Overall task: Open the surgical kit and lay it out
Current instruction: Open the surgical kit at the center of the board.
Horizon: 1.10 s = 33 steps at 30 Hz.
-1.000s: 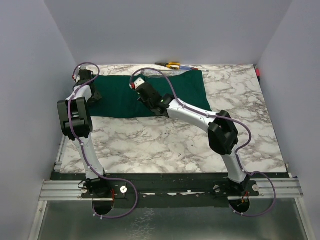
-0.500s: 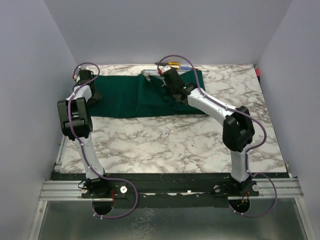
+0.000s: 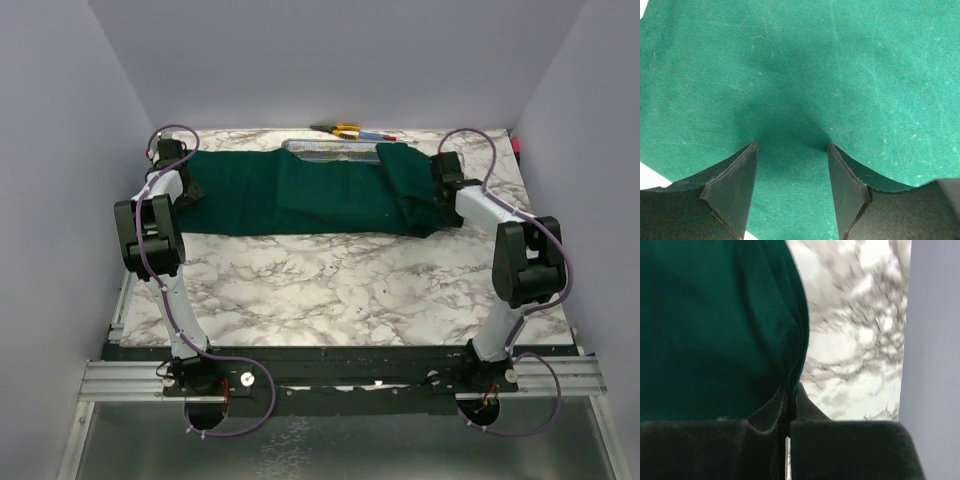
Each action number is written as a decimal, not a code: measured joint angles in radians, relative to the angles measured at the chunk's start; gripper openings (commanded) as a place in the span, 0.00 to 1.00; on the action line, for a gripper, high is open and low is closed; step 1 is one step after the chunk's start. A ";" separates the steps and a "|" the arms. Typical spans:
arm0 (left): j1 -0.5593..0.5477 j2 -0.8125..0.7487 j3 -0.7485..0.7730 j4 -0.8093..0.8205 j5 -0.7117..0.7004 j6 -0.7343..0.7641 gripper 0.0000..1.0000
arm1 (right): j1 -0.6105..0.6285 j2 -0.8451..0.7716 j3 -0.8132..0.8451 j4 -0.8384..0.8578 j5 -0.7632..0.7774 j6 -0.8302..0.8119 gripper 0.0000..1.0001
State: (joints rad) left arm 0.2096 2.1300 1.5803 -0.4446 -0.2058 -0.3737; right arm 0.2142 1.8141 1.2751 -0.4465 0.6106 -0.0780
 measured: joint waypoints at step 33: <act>0.000 0.040 0.069 -0.035 0.026 0.000 0.59 | -0.438 0.223 0.168 0.044 0.198 0.026 0.01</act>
State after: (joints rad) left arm 0.2096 2.1700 1.6497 -0.4801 -0.1802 -0.3737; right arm -0.2241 2.0369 1.4429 -0.4026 0.8089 -0.0517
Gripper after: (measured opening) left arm 0.592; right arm 0.014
